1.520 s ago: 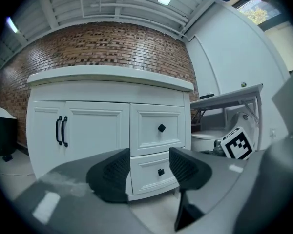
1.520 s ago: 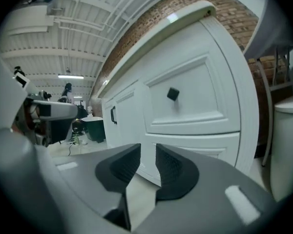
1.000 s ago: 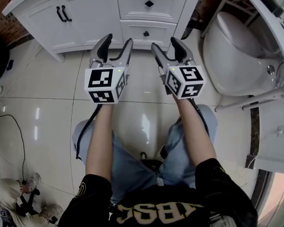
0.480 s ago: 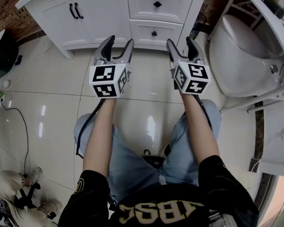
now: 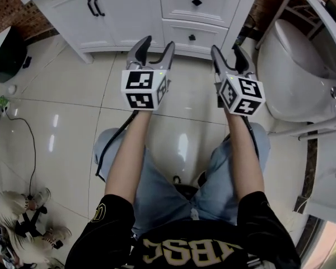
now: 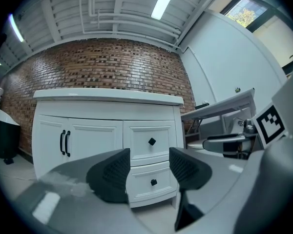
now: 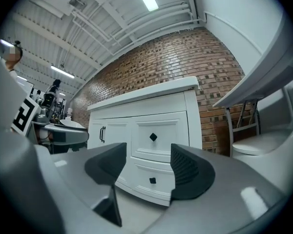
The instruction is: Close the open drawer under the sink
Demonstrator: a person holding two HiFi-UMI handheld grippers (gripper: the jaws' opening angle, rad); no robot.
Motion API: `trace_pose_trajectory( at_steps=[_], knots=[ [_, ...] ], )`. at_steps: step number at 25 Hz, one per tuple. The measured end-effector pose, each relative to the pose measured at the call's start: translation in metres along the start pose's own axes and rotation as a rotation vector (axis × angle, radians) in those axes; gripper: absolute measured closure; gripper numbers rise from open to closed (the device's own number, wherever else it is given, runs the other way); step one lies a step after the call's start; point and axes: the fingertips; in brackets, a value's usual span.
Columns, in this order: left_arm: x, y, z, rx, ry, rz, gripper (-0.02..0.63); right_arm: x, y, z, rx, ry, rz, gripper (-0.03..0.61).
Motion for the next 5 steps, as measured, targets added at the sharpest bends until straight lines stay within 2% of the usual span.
trace_pose_trajectory(
  at_steps=[5],
  knots=[
    [-0.023,-0.005,0.025,0.020,0.076,0.016,0.364,0.009,-0.008,0.034,-0.030,0.101,0.011,0.307]
  ],
)
Point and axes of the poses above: the fingertips, and each gripper's own axes: x backward along the fingers, z to its right, y out of its underside
